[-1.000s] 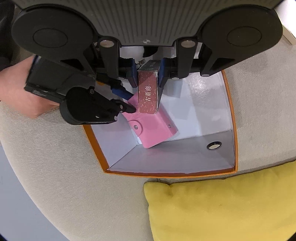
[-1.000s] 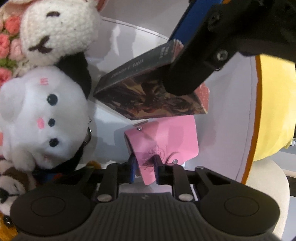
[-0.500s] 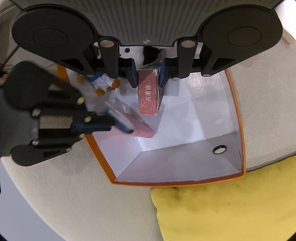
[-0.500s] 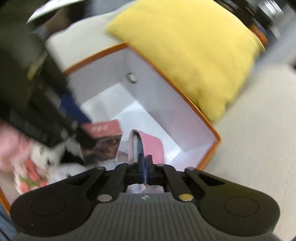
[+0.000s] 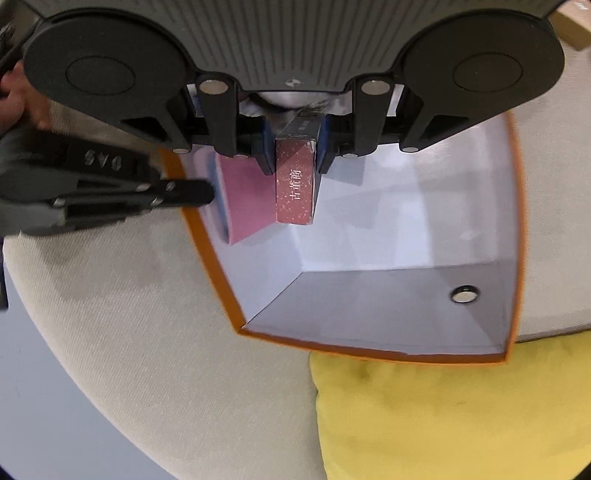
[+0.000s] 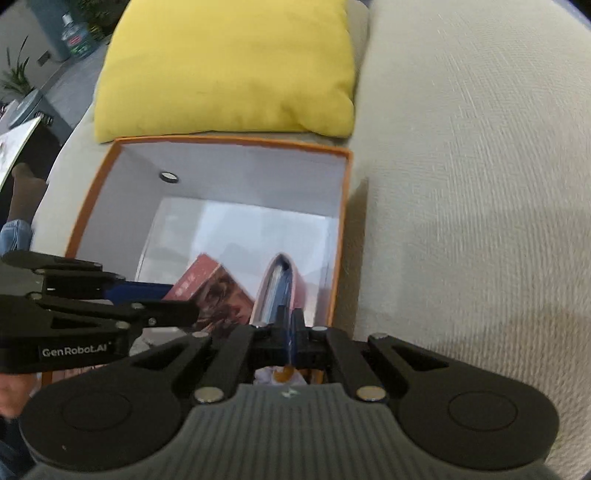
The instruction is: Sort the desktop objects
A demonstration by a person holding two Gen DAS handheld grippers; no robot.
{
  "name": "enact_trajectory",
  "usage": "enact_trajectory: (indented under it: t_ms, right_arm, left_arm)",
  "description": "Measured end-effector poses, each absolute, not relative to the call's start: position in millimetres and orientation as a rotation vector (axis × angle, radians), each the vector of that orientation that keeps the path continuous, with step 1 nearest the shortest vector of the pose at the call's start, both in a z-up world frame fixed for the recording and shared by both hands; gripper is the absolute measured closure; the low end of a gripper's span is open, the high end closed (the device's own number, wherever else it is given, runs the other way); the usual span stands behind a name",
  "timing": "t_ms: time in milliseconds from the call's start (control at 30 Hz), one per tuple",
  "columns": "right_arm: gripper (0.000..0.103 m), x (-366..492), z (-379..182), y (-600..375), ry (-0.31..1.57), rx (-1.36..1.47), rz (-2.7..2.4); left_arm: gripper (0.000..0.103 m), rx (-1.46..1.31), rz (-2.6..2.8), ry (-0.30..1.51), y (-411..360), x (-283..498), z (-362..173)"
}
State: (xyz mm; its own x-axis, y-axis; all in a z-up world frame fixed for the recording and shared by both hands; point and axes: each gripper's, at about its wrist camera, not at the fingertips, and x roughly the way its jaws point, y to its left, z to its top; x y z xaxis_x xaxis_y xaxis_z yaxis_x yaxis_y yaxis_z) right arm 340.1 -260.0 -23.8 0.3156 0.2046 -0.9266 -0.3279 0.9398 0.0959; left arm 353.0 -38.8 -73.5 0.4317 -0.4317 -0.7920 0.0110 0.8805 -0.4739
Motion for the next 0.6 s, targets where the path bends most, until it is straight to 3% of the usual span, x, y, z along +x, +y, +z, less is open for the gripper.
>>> enact_trajectory:
  t_ms: [267, 433, 600]
  right_arm:
    - [0.094, 332.5, -21.8, -271.2, 1.179, -0.033, 0.376]
    - [0.094, 328.5, -27.2, -277.5, 1.17, 0.02, 0.38]
    - [0.101, 329.2, -22.9, -278.7, 1.177, 0.001, 0.37]
  left_arm:
    - [0.076, -0.383, -0.262, 1.086, -70.9, 360.1, -79.9]
    - [0.076, -0.433, -0.261, 1.092, -62.9, 361.1, -84.7]
    - [0.075, -0.48, -0.287, 1.09, -60.7, 358.5, -85.8]
